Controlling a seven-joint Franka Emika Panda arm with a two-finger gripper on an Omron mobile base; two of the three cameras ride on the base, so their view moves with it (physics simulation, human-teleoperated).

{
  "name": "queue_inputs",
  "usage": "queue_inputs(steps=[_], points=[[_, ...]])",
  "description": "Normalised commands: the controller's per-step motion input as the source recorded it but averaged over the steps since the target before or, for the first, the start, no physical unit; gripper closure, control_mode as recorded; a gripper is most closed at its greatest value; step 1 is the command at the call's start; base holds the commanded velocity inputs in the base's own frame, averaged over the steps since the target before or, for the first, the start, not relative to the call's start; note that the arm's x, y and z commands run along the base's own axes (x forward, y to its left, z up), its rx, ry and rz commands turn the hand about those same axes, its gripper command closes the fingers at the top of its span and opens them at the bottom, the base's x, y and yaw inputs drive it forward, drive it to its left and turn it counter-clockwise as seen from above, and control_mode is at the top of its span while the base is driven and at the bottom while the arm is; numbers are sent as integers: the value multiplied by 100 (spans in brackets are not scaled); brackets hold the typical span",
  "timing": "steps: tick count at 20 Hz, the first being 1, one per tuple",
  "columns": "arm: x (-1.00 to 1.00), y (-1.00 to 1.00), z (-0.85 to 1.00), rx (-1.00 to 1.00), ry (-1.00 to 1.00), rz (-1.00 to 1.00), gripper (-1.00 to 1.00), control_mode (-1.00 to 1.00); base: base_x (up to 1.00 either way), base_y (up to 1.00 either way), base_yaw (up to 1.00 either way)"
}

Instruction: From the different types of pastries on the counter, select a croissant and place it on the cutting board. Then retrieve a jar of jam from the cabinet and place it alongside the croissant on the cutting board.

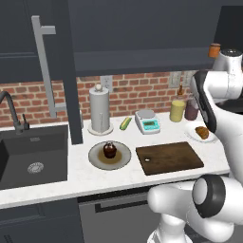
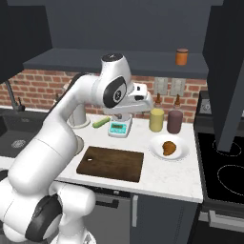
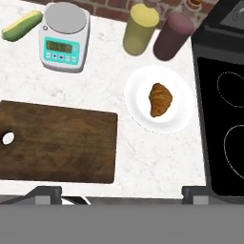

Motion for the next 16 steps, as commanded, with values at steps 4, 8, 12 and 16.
queue_inputs(steps=[4, 8, 12, 16], points=[[1, -5, -22, -8, 0, -13, -100, -100, 0, 0, 0], [0, -1, -40, -4, 0, -10, -100, -100, 0, 0, 0], [0, -7, -47, -1, -1, -4, -100, -100, 0, 0, 0], [-6, -18, -47, 0, -5, -4, -100, -100, 0, 0, 0]])
